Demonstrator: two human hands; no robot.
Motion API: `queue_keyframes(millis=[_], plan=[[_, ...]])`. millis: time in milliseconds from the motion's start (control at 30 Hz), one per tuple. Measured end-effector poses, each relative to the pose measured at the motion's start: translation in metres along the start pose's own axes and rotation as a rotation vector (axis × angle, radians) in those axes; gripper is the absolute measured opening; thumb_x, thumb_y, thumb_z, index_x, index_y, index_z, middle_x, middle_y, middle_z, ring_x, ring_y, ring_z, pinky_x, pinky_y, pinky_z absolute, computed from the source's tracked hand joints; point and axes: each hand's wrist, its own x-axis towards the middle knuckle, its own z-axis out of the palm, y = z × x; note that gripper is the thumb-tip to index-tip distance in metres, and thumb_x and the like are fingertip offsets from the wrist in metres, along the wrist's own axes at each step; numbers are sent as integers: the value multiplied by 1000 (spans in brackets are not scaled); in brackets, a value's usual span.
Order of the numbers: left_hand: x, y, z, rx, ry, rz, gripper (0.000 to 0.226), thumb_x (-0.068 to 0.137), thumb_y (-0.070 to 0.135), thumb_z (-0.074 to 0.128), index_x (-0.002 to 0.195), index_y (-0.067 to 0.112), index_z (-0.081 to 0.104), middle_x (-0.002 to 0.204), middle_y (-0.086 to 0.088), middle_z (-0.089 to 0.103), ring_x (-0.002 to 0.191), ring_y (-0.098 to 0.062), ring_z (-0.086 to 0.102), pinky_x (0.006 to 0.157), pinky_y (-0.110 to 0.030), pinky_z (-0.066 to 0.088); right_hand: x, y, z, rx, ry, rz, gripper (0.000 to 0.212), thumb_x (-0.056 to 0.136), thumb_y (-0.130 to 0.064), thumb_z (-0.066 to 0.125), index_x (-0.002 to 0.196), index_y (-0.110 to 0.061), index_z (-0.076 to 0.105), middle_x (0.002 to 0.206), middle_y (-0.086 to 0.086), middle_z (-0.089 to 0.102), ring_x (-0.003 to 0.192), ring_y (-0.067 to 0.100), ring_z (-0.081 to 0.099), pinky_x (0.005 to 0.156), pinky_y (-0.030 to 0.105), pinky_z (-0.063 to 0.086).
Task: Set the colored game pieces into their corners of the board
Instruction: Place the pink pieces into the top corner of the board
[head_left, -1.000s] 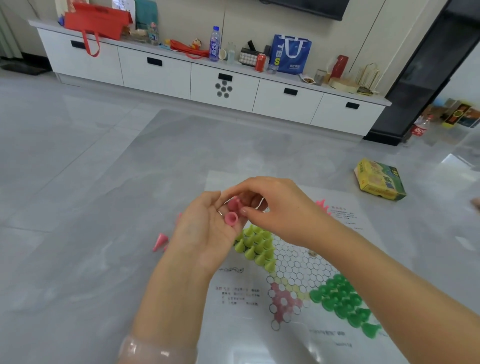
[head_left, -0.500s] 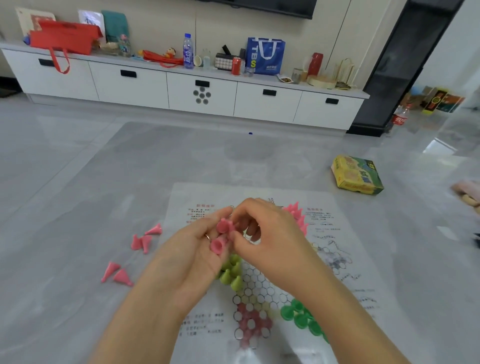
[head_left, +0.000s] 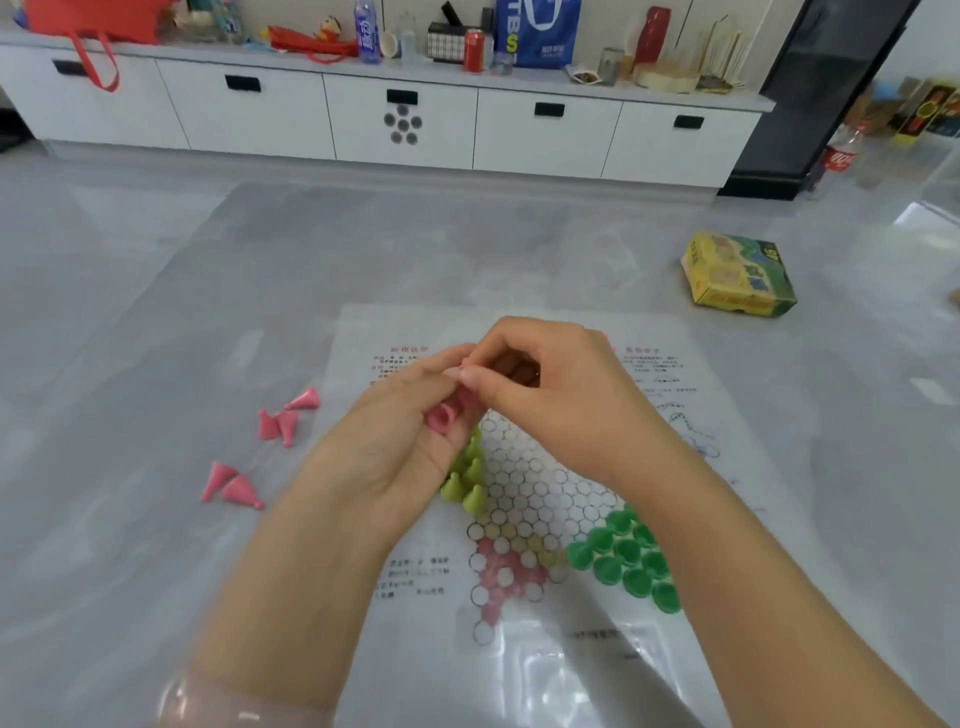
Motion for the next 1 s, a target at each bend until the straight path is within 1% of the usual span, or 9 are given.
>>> queue_keyframes(millis=[100, 200, 300, 367, 433, 567, 667, 800, 1000], plan=[[-2, 0, 4, -55, 46, 3, 25, 90, -3, 43, 111, -8, 57, 110, -23, 66, 103, -24, 66, 85, -30, 54, 2, 4, -14, 201, 25, 78, 4, 83, -17, 64, 81, -15, 67, 71, -5, 70, 64, -1, 60, 60, 13, 47], [-6, -2, 8, -64, 125, -3, 18, 89, -4, 44, 94, -6, 61, 93, -20, 70, 92, -26, 69, 77, -31, 57, 4, 22, -37, 322, 184, 207, 5, 85, -15, 61, 83, -15, 65, 74, -6, 73, 61, 4, 60, 60, 21, 50], [-7, -3, 8, -50, 138, -17, 18, 89, -4, 45, 94, -6, 62, 90, -19, 72, 88, -25, 70, 74, -30, 58, 4, 50, -50, 189, 281, 325, 9, 85, -9, 59, 82, -14, 65, 64, -9, 70, 53, 3, 58, 47, 14, 46], [-7, -1, 8, -51, 141, -19, 18, 87, -4, 46, 96, -6, 61, 87, -18, 73, 86, -25, 71, 72, -30, 59, 4, 64, -51, 79, 260, 391, 8, 84, -9, 61, 82, -14, 67, 69, -5, 71, 58, 8, 60, 44, 9, 42], [-6, -2, 8, -49, 141, -13, 18, 87, -5, 46, 96, -6, 61, 86, -17, 73, 86, -25, 71, 72, -30, 59, 5, 73, -48, 10, 215, 411, 8, 82, -9, 62, 80, -13, 69, 75, -3, 71, 60, 8, 60, 44, 7, 41], [-7, -6, 10, -28, 135, -35, 18, 86, -5, 46, 95, -5, 61, 84, -17, 73, 86, -24, 71, 71, -29, 59, 9, 80, -41, -176, 189, 376, 15, 81, -10, 62, 70, -18, 69, 63, -15, 65, 50, -11, 55, 54, 3, 40], [-8, -8, 12, -11, 132, -49, 19, 86, -5, 45, 96, -4, 61, 86, -17, 73, 85, -24, 71, 72, -29, 59, 10, 84, -39, -269, 212, 365, 24, 80, -12, 63, 61, -27, 64, 62, -17, 62, 57, -2, 57, 61, 12, 44], [-7, -7, 11, -15, 131, -48, 19, 86, -6, 45, 96, -5, 61, 86, -17, 73, 85, -24, 71, 71, -29, 59, 12, 87, -39, -315, 223, 377, 20, 80, -14, 63, 63, -25, 65, 71, -9, 67, 67, 9, 62, 73, 29, 52], [-6, -8, 11, -32, 131, -47, 19, 85, -7, 46, 95, -6, 62, 87, -19, 73, 86, -26, 71, 72, -30, 59, 13, 87, -38, -328, 235, 386, 20, 80, -14, 62, 64, -24, 66, 72, -7, 67, 71, 13, 64, 77, 35, 53]])
